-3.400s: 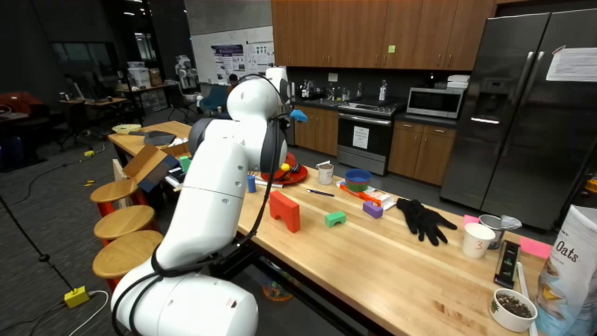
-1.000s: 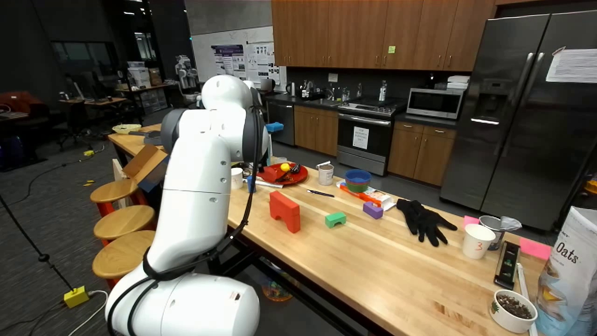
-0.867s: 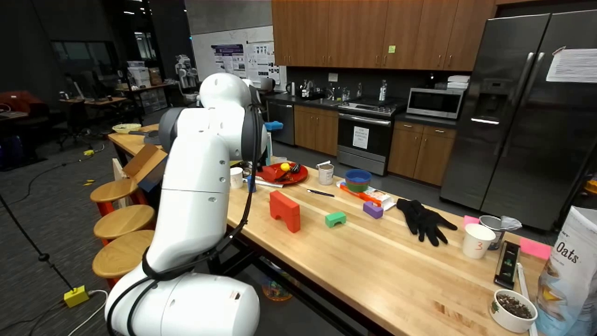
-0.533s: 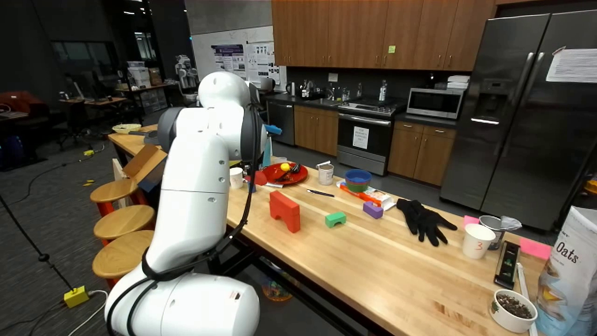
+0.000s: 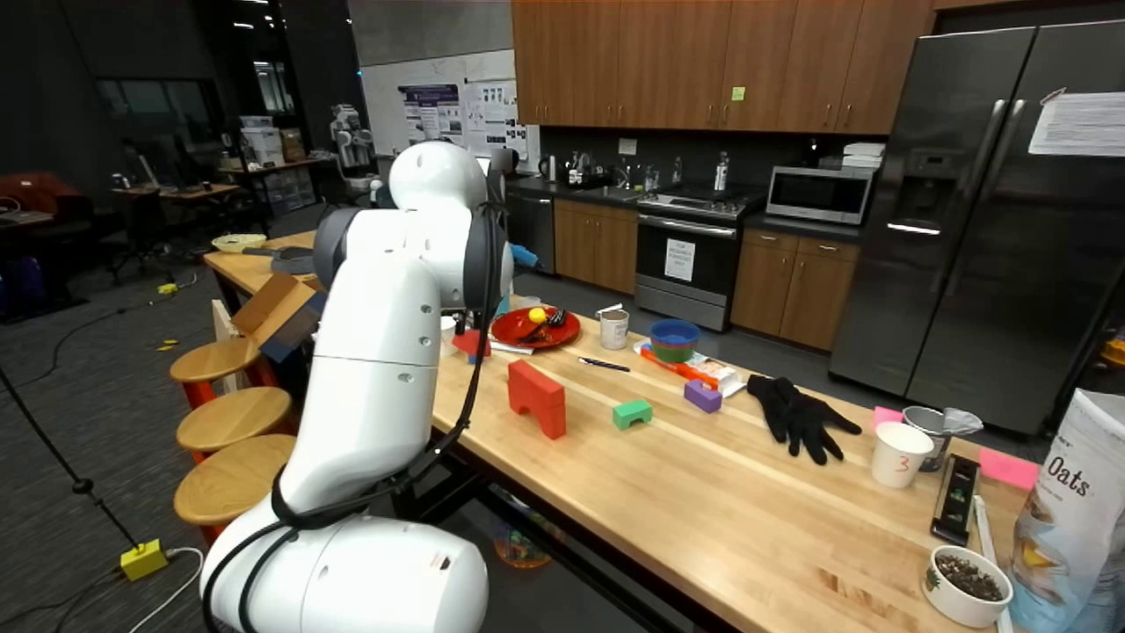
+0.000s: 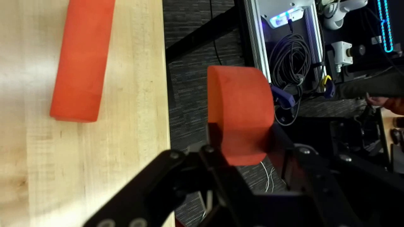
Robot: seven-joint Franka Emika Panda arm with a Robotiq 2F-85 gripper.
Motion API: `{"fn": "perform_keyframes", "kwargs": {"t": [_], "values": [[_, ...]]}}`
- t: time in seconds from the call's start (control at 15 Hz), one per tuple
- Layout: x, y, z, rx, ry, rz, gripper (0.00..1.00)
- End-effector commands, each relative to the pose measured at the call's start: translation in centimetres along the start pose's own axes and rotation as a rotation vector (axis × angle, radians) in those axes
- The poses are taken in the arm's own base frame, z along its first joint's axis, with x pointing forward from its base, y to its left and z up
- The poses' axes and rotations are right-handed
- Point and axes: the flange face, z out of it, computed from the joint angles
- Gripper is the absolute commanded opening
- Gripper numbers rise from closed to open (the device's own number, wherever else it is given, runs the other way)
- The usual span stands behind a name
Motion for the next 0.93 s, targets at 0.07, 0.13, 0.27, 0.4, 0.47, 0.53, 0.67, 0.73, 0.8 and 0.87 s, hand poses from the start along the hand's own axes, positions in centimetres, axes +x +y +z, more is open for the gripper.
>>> {"fn": "perform_keyframes", "kwargs": {"t": [0.07, 0.13, 0.27, 0.4, 0.47, 0.53, 0.67, 0.73, 0.8, 0.87], "values": [[-1.6, 3.0, 0.7, 0.077, -0.022, 0.073, 0.16], [-1.8, 3.7, 1.0, 0.083, -0.036, 0.08, 0.16], [-2.2, 4.8, 1.4, 0.098, -0.05, 0.095, 0.16], [-2.1, 5.4, 1.7, 0.106, -0.067, 0.105, 0.16], [-2.1, 5.6, 1.7, 0.106, -0.074, 0.11, 0.16], [-2.2, 5.8, 1.8, 0.109, -0.079, 0.113, 0.16], [-2.2, 6.3, 1.9, 0.099, -0.088, 0.124, 0.16], [-2.2, 6.5, 1.9, 0.092, -0.09, 0.129, 0.16], [-2.2, 6.8, 1.8, 0.081, -0.093, 0.136, 0.16], [-2.1, 7.1, 1.8, 0.073, -0.092, 0.145, 0.16]]}}
